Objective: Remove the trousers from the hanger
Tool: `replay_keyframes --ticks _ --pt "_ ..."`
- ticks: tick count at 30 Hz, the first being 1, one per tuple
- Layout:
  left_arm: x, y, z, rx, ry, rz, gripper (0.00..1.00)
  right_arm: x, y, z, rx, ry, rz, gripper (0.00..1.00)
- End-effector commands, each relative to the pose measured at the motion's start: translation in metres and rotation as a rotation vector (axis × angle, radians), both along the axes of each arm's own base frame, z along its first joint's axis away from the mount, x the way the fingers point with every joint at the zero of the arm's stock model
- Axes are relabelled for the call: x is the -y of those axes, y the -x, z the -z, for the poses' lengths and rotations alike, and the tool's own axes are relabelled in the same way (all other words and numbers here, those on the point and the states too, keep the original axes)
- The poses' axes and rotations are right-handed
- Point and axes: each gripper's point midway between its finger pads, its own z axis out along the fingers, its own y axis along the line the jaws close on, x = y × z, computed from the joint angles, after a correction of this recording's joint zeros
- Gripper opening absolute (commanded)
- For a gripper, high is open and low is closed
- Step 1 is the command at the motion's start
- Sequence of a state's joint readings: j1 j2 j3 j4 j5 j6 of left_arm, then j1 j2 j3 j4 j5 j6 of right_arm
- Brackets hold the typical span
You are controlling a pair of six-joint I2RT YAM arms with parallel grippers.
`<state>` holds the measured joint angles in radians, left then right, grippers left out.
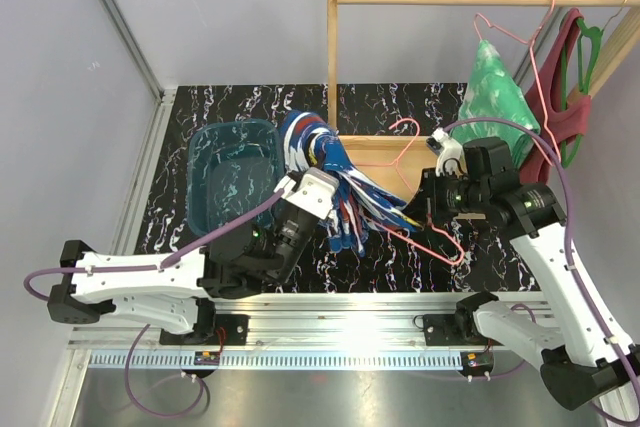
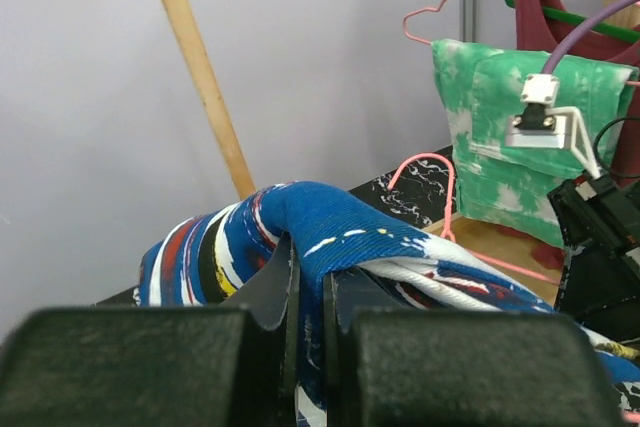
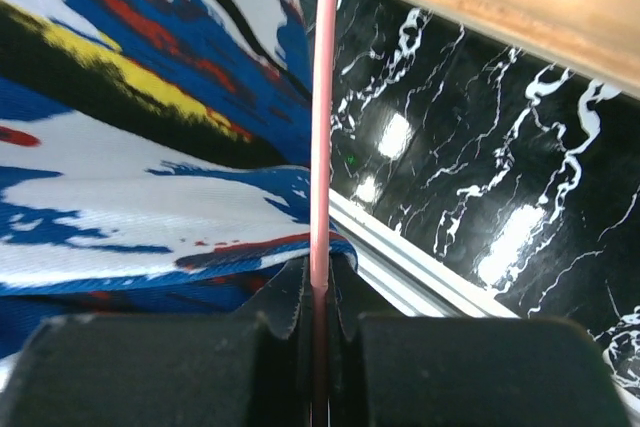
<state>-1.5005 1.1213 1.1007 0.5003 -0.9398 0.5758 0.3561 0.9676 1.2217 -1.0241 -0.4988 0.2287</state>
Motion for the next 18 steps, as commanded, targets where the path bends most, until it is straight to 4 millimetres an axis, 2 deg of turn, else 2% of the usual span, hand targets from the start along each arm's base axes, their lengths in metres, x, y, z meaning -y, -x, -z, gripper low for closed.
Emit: replay_keyframes --ticks 1,3,4,5,6,11,14,15,18 --pt "-0.024 0.009 -0.077 0.111 0.244 0.052 0.0 -0.003 0.006 0.007 0.002 0.028 -0.037 0.0" --pt "-0.042 0.006 -0.084 0.117 0.293 0.003 0.0 0.004 0.001 0.021 -0.018 0.092 0.012 0.0" --pt "-0.053 0.007 -0.092 0.122 0.37 -0.002 0.0 0.007 -0.006 0.026 -0.016 0.115 0.045 0.0" --pt "-0.057 0.008 -0.088 0.128 0.382 0.001 0.0 0.007 -0.006 0.035 -0.032 0.121 0.054 0.0" --pt "-0.067 0.011 -0.094 0.136 0.427 0.021 0.0 0.007 -0.01 0.038 -0.035 0.123 0.071 0.0" --pt "-0.084 0.016 -0.098 0.135 0.505 0.069 0.0 0.005 -0.025 0.041 -0.01 0.096 0.143 0.0" --pt "-0.098 0.013 -0.098 0.142 0.508 0.02 0.0 0.0 -0.03 0.037 0.03 0.044 0.147 0.0" --pt "-0.101 0.011 -0.095 0.135 0.5 0.002 0.0 -0.01 -0.028 0.024 0.083 -0.028 0.104 0.0" --pt "-0.102 0.01 -0.088 0.126 0.462 -0.01 0.0 -0.016 -0.023 -0.008 0.191 -0.133 0.083 0.0"
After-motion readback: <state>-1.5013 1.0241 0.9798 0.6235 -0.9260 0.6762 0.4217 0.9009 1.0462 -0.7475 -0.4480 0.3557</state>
